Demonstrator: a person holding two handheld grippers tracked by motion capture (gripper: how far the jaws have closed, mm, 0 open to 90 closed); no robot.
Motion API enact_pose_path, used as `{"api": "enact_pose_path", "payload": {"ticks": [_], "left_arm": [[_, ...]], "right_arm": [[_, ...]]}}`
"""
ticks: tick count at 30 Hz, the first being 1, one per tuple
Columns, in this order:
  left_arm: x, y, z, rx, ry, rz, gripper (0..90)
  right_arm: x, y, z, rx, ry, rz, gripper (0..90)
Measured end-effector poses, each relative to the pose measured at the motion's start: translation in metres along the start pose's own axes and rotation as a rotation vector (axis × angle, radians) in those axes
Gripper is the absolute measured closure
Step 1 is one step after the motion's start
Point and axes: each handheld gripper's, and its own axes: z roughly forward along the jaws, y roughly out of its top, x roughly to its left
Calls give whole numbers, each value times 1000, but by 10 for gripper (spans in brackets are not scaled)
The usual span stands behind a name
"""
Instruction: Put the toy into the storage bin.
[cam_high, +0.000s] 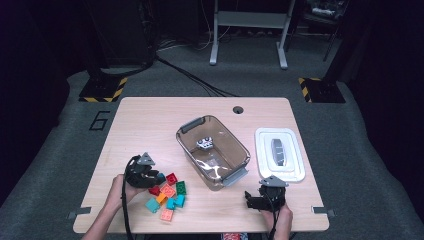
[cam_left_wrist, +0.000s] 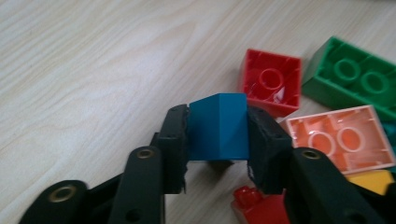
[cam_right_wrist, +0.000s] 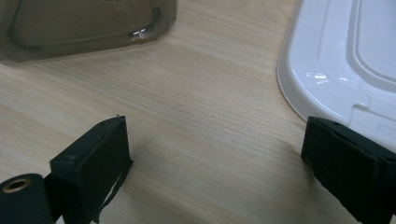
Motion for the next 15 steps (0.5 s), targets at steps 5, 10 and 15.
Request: {"api": "enact_pose_path", "payload": {"ticks": [5,10,15], "left_arm": [[0,2,9,19,6,-7,506],[3,1,10,16,4,-10,563],[5,0,8,8,0,-15,566]], "right_arm": [[0,0,0,0,0,0,71],[0,0,0,-3,-5,2,72],[0,0,0,-3,-5,2,72]]}}
